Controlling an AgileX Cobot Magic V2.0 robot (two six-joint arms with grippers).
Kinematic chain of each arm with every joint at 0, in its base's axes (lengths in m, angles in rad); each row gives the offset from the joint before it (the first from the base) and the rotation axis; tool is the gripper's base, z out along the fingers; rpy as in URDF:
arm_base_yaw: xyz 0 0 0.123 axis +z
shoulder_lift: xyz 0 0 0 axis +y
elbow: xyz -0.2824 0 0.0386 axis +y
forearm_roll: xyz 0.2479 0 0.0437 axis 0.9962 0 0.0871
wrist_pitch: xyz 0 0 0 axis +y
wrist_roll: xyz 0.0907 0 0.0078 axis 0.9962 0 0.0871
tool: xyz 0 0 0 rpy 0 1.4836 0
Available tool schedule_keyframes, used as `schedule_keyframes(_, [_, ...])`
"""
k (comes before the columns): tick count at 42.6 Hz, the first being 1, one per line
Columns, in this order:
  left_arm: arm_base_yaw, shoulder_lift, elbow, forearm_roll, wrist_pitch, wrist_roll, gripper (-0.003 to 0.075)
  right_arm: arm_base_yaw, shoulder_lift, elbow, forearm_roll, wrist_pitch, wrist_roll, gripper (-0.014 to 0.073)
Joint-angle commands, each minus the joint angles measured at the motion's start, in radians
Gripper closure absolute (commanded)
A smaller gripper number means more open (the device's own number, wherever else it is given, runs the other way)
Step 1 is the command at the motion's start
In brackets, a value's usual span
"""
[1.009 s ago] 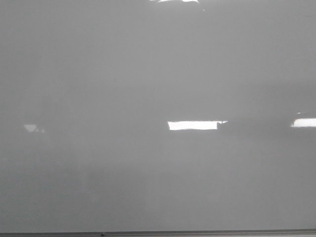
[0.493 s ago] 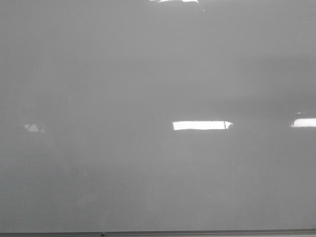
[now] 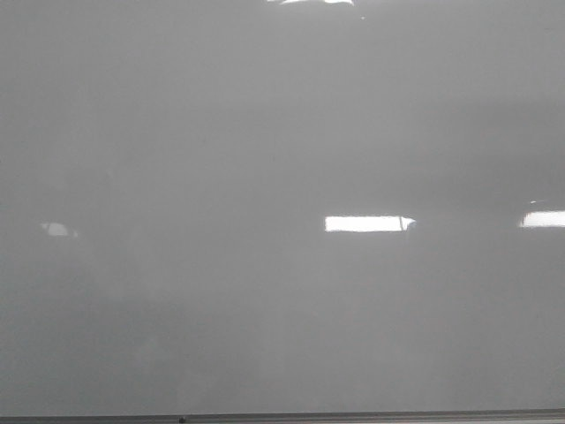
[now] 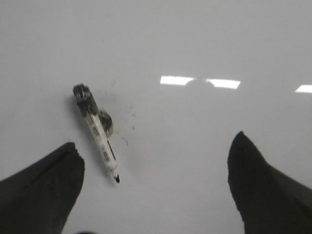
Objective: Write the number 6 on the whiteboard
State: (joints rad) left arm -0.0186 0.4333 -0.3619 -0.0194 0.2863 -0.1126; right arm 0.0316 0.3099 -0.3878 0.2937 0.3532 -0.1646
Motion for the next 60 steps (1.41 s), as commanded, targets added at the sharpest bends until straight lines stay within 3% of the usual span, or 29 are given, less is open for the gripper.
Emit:
schedule_keyframes(1, [0.037,0.135,-0.047,0.013,-0.091,-0.079,0.0135,0.004,0.016,-0.035,0.010,-0.081,-0.002,-0.0007])
schedule_keyframes(12, [0.174,0.470,-0.114,-0.036,-0.212,-0.084,0.0135,0.004,0.016,-0.035,0.010,-0.080,-0.002,-0.0007])
schedule_keyframes(36, [0.146,0.927,-0.235,-0.036,-0.465,-0.084,0.0148,0.004,0.016,-0.035,0.010,-0.080,-0.002,-0.0007])
schedule_keyframes(51, [0.146,0.988,-0.237,-0.036,-0.525,-0.084,0.0380,0.004,0.016,-0.035,0.010,-0.080,-0.002,-0.0007])
schedule_keyframes(60, [0.146,0.988,-0.237,-0.032,-0.522,-0.084,0.0622,0.004,0.016,-0.035,0.010,-0.080,-0.002,-0.0007])
